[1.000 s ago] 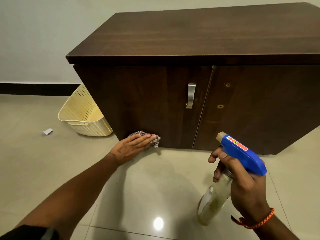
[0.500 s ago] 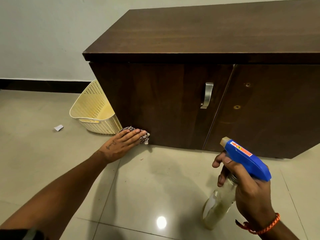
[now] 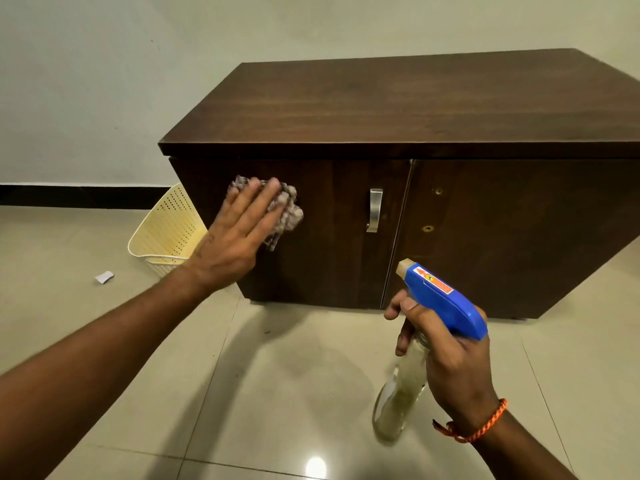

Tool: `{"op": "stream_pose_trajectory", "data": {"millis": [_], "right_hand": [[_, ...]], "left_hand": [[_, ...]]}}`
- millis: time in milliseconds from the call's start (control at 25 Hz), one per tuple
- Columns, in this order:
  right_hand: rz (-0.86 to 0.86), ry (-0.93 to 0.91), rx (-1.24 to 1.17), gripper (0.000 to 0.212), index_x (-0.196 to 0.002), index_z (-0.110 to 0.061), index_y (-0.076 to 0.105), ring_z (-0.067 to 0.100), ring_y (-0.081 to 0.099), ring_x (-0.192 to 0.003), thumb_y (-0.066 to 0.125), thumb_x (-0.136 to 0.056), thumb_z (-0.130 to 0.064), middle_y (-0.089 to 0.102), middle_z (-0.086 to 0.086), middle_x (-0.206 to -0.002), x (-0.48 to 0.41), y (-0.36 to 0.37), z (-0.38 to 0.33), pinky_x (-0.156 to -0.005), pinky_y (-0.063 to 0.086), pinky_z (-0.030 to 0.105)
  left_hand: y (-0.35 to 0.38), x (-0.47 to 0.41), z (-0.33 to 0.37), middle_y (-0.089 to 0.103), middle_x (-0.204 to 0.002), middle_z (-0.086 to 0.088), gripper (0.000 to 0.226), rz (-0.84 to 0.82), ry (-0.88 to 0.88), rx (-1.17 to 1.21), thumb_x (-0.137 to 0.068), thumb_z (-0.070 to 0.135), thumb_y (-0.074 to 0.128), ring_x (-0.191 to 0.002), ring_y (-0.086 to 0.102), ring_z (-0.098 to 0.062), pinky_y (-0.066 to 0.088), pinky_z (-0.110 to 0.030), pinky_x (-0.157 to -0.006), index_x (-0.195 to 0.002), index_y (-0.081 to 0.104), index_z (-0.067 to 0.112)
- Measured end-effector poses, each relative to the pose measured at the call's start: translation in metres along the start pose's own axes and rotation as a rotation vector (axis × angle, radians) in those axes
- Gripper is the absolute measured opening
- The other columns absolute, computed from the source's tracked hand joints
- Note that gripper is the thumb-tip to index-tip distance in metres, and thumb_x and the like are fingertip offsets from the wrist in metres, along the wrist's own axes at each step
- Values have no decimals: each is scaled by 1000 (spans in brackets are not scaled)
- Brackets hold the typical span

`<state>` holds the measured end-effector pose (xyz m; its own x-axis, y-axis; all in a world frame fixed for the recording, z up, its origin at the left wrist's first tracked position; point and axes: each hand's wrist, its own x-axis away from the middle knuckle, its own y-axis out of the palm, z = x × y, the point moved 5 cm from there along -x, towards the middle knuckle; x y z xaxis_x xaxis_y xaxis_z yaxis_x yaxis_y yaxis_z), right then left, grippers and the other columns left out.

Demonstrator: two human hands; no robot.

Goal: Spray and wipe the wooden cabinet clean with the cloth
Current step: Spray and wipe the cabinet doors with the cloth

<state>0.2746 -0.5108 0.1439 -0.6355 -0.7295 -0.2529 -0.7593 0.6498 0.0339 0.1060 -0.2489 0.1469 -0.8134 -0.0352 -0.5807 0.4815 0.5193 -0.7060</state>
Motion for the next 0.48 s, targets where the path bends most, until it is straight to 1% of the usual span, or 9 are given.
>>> {"op": "stream_pose_trajectory", "data": {"millis": [120, 160, 240, 280, 320, 360, 400, 480], "right_hand": [[-6, -11, 7, 26, -80, -18, 70, 34, 57, -48, 58, -82, -40, 69, 12, -80, -1, 0, -4, -48, 54, 44], [-5, -11, 8, 25, -81, -18, 70, 34, 57, -48, 58, -82, -40, 69, 12, -80, -1, 0, -5, -49, 54, 44], [-8, -26, 3, 23, -89, -18, 69, 32, 57, -49, 59, -80, -38, 68, 12, -81, -1, 2, -7, -49, 54, 43], [-21, -47, 0, 25, -95, -17, 66, 30, 56, -50, 59, -79, -35, 67, 12, -81, -2, 3, -10, -48, 54, 43], [-36, -73, -3, 29, -100, -13, 60, 30, 55, -51, 57, -77, -31, 66, 11, -82, -3, 4, -14, -48, 53, 43], [-43, -92, -5, 33, -103, -10, 53, 30, 55, -51, 56, -76, -28, 66, 11, -82, -4, 5, -18, -48, 53, 43], [-39, -99, -7, 35, -103, -7, 48, 31, 54, -52, 55, -75, -27, 66, 11, -84, -6, 5, -21, -48, 53, 45], [-33, -104, -15, 35, -102, -7, 45, 31, 55, -54, 56, -76, -27, 66, 10, -89, -11, 3, -28, -49, 53, 49]], "left_hand": [[-26, -24, -24, -9, -171, -1, 75, 131, -169, 46, -85, -15, 44, -157, -11, -25, -3, -49, -126, -156, 25, 2], [-30, -27, -26, -6, -171, -3, 75, 154, -205, 76, -86, -17, 44, -157, -11, -24, -2, -50, -126, -156, 26, 3], [-33, -30, -20, 13, -168, -15, 71, 202, -282, 174, -86, -21, 46, -157, -4, -27, 1, -53, -127, -152, 33, 0], [-36, -32, -13, 24, -164, -22, 67, 253, -347, 237, -86, -23, 47, -157, 2, -31, 5, -56, -127, -149, 38, -2], [-42, -36, -6, 31, -160, -24, 63, 328, -427, 305, -87, -23, 48, -155, 10, -36, 11, -59, -126, -147, 42, -5], [-48, -41, 1, 34, -157, -23, 57, 420, -526, 375, -90, -21, 48, -153, 18, -38, 18, -58, -125, -145, 44, -7], [-53, -44, 8, 37, -155, -19, 51, 525, -647, 437, -94, -16, 49, -150, 26, -37, 24, -53, -124, -144, 45, -7], [-58, -45, 24, 42, -151, -11, 45, 713, -951, 553, -100, -2, 51, -144, 40, -26, 36, -38, -120, -145, 46, -1]]}}
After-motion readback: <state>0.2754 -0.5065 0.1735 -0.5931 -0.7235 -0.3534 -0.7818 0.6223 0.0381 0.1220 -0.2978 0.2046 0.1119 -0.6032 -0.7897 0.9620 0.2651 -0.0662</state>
